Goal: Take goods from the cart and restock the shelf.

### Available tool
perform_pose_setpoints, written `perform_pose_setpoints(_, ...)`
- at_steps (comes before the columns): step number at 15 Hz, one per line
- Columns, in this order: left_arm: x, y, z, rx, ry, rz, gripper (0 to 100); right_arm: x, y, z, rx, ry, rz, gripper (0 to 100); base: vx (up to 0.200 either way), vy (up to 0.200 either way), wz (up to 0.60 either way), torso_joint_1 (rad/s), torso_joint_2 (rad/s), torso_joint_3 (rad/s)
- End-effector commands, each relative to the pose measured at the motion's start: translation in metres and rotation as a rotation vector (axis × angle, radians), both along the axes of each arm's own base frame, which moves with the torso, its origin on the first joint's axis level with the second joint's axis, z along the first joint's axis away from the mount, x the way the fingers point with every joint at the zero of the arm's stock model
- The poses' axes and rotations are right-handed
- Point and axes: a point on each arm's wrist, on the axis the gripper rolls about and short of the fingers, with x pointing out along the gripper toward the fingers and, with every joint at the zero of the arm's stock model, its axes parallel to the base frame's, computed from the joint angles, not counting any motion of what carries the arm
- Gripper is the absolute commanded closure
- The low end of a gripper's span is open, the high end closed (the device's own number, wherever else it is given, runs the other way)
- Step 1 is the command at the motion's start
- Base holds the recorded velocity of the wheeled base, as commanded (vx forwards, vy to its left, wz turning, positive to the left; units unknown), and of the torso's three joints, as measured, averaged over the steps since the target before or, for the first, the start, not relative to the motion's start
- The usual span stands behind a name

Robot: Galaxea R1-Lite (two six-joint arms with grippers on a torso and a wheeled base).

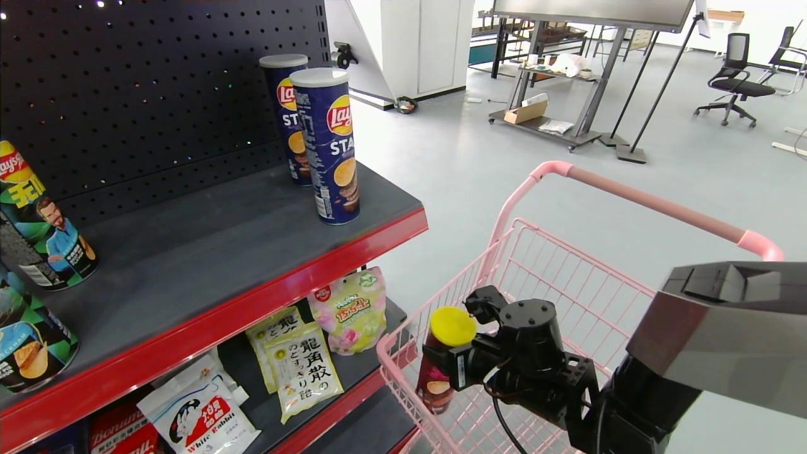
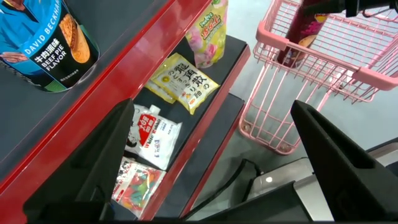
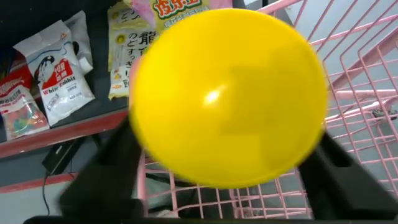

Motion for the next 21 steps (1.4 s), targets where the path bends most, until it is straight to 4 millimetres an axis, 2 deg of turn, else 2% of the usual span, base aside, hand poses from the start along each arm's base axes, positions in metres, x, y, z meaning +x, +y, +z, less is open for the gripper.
perform_pose_setpoints(1,0.000,0.000,0.000,0.000,0.001,0.000,0,-0.001,0.000,-0.005,-0.011,0.011,0.001,100,0.000,0.000,0.00,0.000,0.00,0.000)
perform_pose_setpoints(3,0.000,0.000,0.000,0.000,0.000,0.000,0,-0.003,-0.001,-0.002,-0.013,0.002,-0.011,100,0.000,0.000,0.00,0.000,0.00,0.000)
perform_pose_setpoints(5,0.000,0.000,0.000,-0.001,-0.002,0.000,0,-0.006,-0.004,0.009,-0.012,-0.029,-0.043,100,0.000,0.000,0.00,0.000,0.00,0.000)
perform_pose_setpoints(7,0.000,0.000,0.000,-0.002,-0.003,-0.003,0,-0.008,-0.012,0.040,0.020,-0.100,-0.071,100,0.000,0.000,0.00,0.000,0.00,0.000)
perform_pose_setpoints(10,0.000,0.000,0.000,-0.002,-0.002,-0.004,0,-0.004,-0.038,0.082,-0.002,-0.166,-0.126,100,0.000,0.000,0.00,0.000,0.00,0.000)
perform_pose_setpoints(11,0.000,0.000,0.000,-0.005,-0.001,-0.008,0,0.001,-0.051,0.106,-0.004,-0.216,-0.154,100,0.000,0.000,0.00,0.000,0.00,0.000)
perform_pose_setpoints(13,0.000,0.000,0.000,-0.008,0.000,-0.017,0,0.004,-0.065,0.138,-0.031,-0.271,-0.172,100,0.000,0.000,0.00,0.000,0.00,0.000)
perform_pose_setpoints(14,0.000,-0.001,0.000,-0.011,-0.001,-0.024,0,-0.002,-0.074,0.174,-0.039,-0.278,-0.186,100,0.000,0.000,0.00,0.000,0.00,0.000)
perform_pose_setpoints(15,0.000,-0.001,0.000,-0.012,-0.002,-0.029,0,-0.016,-0.083,0.199,-0.059,-0.251,-0.189,100,0.000,0.000,0.00,0.000,0.00,0.000)
perform_pose_setpoints(16,0.000,-0.001,0.001,-0.017,-0.002,-0.040,0,-0.030,-0.091,0.215,-0.073,-0.228,-0.190,100,0.000,0.000,0.00,0.000,0.00,0.000)
perform_pose_setpoints(18,0.000,-0.001,0.003,-0.023,-0.022,-0.052,0,-0.073,-0.118,0.241,-0.109,-0.196,-0.226,100,0.000,0.000,0.00,0.000,0.00,0.000)
perform_pose_setpoints(19,0.001,-0.001,0.004,-0.024,-0.034,-0.051,0,-0.099,-0.135,0.243,-0.138,-0.168,-0.246,100,0.000,0.000,0.00,0.000,0.00,0.000)
perform_pose_setpoints(21,-0.001,-0.001,0.007,-0.023,-0.050,-0.053,0,-0.151,-0.164,0.228,-0.182,-0.109,-0.254,100,0.000,0.000,0.00,0.000,0.00,0.000)
